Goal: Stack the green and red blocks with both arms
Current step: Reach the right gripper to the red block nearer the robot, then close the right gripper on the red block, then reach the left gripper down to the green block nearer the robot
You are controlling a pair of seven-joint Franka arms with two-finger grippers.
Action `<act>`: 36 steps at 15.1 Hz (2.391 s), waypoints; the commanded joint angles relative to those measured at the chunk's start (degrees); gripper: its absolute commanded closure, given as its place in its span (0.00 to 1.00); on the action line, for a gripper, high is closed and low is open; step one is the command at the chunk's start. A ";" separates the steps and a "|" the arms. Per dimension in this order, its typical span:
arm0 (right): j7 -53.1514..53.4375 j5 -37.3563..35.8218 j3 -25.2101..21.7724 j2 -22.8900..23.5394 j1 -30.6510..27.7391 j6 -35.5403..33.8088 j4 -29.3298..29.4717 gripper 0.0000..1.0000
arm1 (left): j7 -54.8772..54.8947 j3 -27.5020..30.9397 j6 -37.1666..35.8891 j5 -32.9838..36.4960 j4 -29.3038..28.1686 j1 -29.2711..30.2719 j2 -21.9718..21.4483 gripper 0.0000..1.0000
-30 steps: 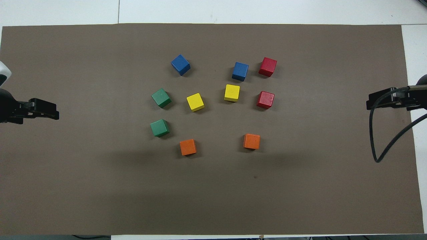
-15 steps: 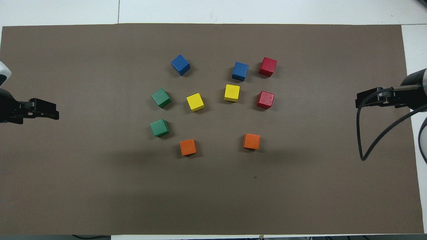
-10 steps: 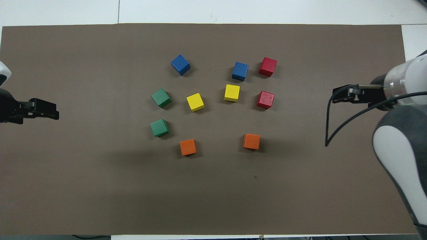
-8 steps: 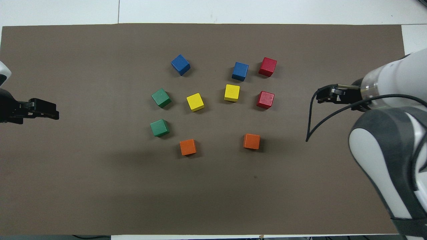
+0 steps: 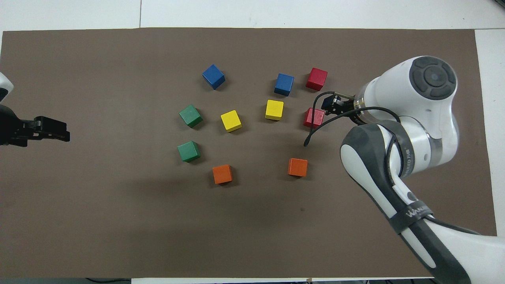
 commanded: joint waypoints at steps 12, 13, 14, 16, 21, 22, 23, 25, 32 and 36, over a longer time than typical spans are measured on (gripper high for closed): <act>6.66 -8.16 -0.09 12.65 2.66 6.58 6.66 0.00 | 0.14 -0.27 -0.91 1.27 0.13 -0.69 -1.77 0.00; 6.66 -8.25 -0.09 13.08 2.75 6.67 6.75 0.00 | 0.14 -0.44 -0.99 1.27 0.14 -0.70 -1.94 0.00; 6.66 -8.69 -0.09 13.61 2.75 6.93 7.36 0.00 | 0.05 -0.53 -1.17 1.27 -0.30 -0.78 -2.21 0.00; 6.66 -8.78 0.00 14.67 2.75 7.37 7.98 0.00 | 0.05 -0.45 0.23 1.27 -1.35 -1.22 -2.56 0.00; 5.69 -8.87 0.00 15.37 2.75 7.81 7.01 0.00 | -6.17 -0.62 10.60 1.27 -10.22 -5.08 -2.91 0.00; 5.69 -8.87 0.00 15.46 2.84 7.90 6.84 0.00 | -8.54 -0.71 12.09 1.27 -11.37 -7.18 -2.39 0.00; 5.69 -8.87 0.00 15.46 2.92 7.90 6.57 0.00 | -12.74 -0.71 13.50 1.27 -11.81 -9.90 -1.60 0.00; 5.17 -8.87 0.00 15.46 3.01 7.72 6.22 0.00 | -22.49 -0.62 17.35 1.27 -11.73 -16.13 2.52 0.00; 3.50 -8.87 0.09 15.20 3.63 8.25 4.64 0.20 | -27.72 -0.62 29.67 1.27 -13.91 -22.23 11.85 0.00; 3.14 -8.78 0.09 15.11 3.63 8.25 4.55 1.00 | -28.25 -0.62 32.66 1.27 -16.47 -22.23 11.85 0.00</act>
